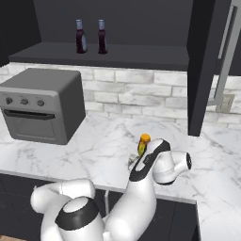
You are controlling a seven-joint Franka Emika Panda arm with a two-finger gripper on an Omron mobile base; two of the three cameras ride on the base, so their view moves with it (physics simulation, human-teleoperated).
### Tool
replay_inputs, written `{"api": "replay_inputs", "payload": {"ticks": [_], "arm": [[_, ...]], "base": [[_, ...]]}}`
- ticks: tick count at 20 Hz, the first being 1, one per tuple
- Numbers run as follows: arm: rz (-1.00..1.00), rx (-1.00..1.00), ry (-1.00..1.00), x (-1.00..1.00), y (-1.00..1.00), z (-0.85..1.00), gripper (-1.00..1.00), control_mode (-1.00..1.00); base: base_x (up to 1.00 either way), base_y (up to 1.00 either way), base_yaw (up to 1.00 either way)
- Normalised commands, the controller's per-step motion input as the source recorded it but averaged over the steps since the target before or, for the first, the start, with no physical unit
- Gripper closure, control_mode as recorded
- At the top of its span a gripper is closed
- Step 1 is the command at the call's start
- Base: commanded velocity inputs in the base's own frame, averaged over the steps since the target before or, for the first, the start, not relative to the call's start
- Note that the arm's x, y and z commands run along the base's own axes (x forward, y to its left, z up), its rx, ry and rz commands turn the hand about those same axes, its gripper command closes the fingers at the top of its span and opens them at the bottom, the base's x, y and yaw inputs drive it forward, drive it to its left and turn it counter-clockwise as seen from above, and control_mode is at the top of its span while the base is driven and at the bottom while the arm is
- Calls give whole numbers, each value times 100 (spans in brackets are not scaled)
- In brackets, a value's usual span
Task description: There are various items on the counter. Only move the condiments/shakers into the cabinet.
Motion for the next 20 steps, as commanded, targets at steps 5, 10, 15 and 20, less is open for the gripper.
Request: {"api": "replay_inputs", "payload": {"ticks": [5, 10, 15, 20], "arm": [[-17, 0, -11, -62, 0, 100, 100, -100], [-21, 0, -7, -22, 13, 100, 100, -100], [-29, 0, -1, 0, 20, 100, 100, -100], [-30, 0, -1, 0, 0, 100, 100, -100]], "base": [[0, 0, 0], [0, 0, 0], [0, 0, 0], [0, 0, 0]]}}
